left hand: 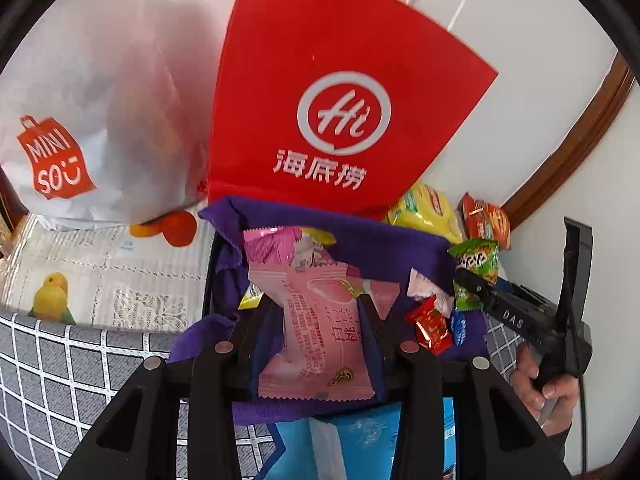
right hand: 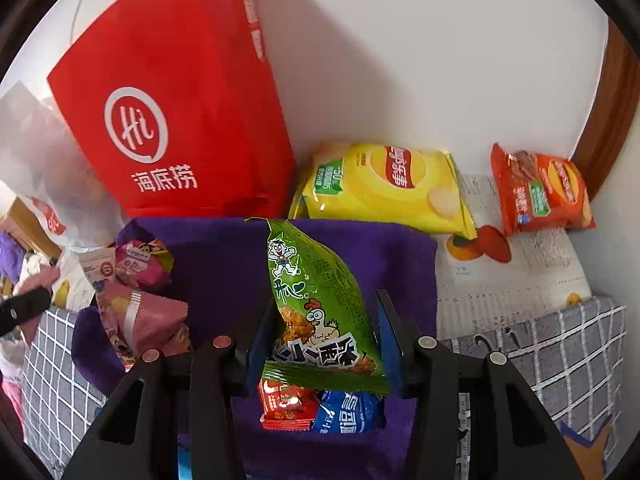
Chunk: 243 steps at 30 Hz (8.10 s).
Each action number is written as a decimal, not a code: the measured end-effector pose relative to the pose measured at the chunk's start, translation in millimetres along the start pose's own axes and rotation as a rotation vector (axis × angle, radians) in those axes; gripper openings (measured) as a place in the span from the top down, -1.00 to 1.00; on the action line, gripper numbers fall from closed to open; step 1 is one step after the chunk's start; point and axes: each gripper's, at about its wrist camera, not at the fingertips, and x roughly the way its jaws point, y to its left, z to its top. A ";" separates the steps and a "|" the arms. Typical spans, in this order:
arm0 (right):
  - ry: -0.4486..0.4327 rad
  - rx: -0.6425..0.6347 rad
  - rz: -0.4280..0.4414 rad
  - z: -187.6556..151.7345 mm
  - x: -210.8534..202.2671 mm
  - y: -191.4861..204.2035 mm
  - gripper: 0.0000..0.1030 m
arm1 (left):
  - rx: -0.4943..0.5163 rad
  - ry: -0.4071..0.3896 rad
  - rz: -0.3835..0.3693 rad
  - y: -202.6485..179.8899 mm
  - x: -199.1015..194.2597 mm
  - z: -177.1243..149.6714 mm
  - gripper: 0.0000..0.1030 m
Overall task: Organize snacks
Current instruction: 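Lower the green bag onto the towel and open the right tool while the left tool lowers the pink packet, then open the left tool to drop the pink cake packet onto the towel, then grasp the yellow triangular bag with the right tool while the left tool moves toward the red-and-white packet, then grasp the red-and-white packet with the left tool while the right tool lifts the yellow bag, then carry the yellow bag and red-and-white packet with both tools toward the purple towel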
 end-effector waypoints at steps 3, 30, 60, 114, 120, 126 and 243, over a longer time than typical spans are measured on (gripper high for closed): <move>0.015 0.044 0.044 -2.3 9.2 -2.9 0.07 | 0.007 0.013 0.000 0.1 7.0 -1.9 0.26; 0.067 -0.074 0.002 -10.1 22.0 17.3 -0.07 | 0.027 0.067 -0.019 -8.9 51.9 -11.8 0.26; -0.021 -0.050 0.024 -0.9 -17.7 11.9 -0.14 | 0.005 0.054 -0.029 -7.3 56.4 -10.5 0.07; 0.086 -0.035 0.089 -231.2 -146.3 77.2 -0.15 | 0.015 0.041 -0.064 2.5 -112.1 -144.4 -0.08; 0.102 -0.038 0.052 -235.6 -129.1 83.1 -0.15 | 0.004 0.041 -0.061 10.4 -113.1 -148.6 -0.09; 0.118 -0.068 0.014 -238.3 -114.3 89.1 -0.15 | -0.012 0.053 -0.056 17.9 -108.0 -151.3 -0.09; -0.024 -0.032 -0.025 -256.9 -175.0 5.9 0.04 | 0.109 0.052 0.056 -75.1 -42.7 -219.0 0.03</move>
